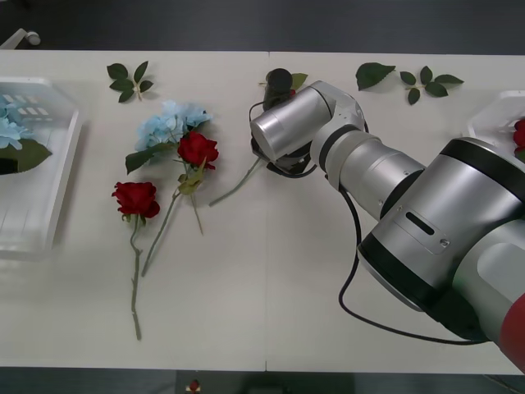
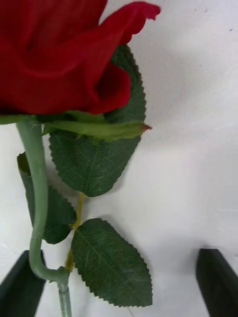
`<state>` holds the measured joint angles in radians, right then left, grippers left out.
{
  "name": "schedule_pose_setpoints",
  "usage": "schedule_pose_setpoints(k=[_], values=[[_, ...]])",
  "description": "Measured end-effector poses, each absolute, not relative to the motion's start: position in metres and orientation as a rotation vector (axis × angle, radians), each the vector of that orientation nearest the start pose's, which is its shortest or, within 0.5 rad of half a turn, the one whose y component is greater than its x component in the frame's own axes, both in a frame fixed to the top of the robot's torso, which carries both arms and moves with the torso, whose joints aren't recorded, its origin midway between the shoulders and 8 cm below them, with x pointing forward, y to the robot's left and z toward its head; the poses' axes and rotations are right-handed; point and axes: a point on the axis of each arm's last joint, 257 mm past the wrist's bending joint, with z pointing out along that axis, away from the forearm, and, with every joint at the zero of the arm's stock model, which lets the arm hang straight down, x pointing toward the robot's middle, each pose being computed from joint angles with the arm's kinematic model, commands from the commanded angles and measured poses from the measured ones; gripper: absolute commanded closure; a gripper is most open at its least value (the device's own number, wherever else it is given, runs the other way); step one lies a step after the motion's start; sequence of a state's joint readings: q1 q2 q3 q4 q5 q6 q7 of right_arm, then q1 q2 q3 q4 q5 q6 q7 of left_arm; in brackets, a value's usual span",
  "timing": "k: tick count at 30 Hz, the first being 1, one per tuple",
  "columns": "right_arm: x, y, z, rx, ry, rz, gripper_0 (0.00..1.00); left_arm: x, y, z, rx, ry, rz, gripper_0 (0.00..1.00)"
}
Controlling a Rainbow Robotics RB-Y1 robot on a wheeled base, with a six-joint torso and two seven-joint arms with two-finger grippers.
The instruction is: Put the red flowers into the right box and the blue flowers into the left box
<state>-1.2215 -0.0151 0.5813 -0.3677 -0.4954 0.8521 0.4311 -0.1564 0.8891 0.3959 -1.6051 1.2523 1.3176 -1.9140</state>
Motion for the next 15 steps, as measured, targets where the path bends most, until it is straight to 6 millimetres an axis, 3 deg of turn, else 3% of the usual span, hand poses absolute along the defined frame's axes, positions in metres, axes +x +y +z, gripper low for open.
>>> schedule_pose_setpoints(k=[1,3,6,9,11,15], values=[[0.620,-0.022,-0.294,0.685,2.488,0.320,0.89,0.472,0.426,-0.144,0.273,2.308,-0.294,0.20],[0.620,-0.023,-0.294,0.676,2.487,0.310,1.00,0.476,0.412,-0.128,0.333,2.305,-0.304,0.20],[0.621,-0.025,-0.294,0.664,2.482,0.295,1.00,0.482,0.398,-0.114,0.407,2.324,-0.284,0.15],[0.621,-0.025,-0.294,0.665,2.482,0.296,1.00,0.487,0.385,-0.113,0.472,2.345,-0.259,0.04],[0.621,-0.025,-0.294,0.666,2.482,0.296,1.00,0.489,0.374,-0.121,0.514,2.365,-0.254,0.00],[0.621,-0.024,-0.294,0.668,2.483,0.300,1.00,0.489,0.356,-0.158,0.557,2.437,-0.225,0.00]])
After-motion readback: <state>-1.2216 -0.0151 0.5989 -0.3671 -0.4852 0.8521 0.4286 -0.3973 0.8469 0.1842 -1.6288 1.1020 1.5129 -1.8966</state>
